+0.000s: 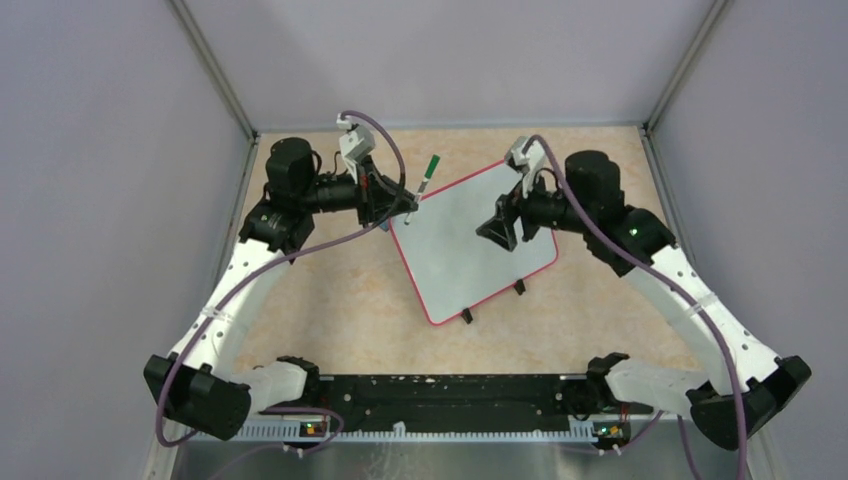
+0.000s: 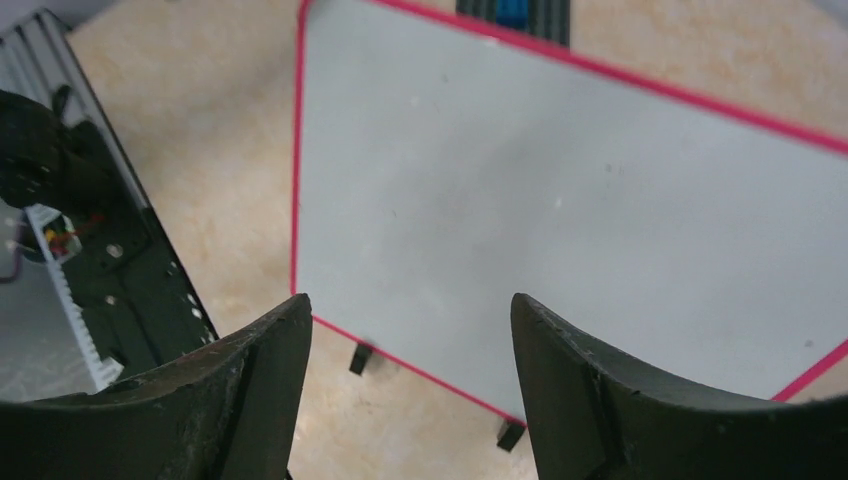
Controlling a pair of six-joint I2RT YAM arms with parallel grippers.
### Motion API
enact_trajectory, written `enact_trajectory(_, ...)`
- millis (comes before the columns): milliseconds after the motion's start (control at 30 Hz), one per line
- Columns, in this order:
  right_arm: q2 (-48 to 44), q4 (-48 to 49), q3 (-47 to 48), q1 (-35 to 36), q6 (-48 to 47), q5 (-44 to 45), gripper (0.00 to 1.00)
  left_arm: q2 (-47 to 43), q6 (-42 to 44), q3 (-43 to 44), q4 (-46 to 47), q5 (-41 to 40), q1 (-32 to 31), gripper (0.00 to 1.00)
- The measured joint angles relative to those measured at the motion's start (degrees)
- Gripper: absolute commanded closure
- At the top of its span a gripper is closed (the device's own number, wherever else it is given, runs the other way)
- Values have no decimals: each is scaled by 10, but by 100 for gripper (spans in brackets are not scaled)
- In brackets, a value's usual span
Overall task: Write a sentence on the whiteboard
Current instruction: Pass from the left arm to the right
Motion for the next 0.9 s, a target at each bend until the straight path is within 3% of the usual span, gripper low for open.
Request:
enact_trajectory(233,56,65,145,0,109,-95,43,11,-185,-57,192,44,0,100)
enact_trajectory(467,116,170,165,0,243,-165,46,23,-353,-102,380,63,0,100)
enact_trajectory(600,139,203,164,0,294,-179,52,23,-417,-115,459,67,0,100)
enact_trajectory(900,173,268,164,20,361,-189,64,25,-483,-129,538,67,0,100)
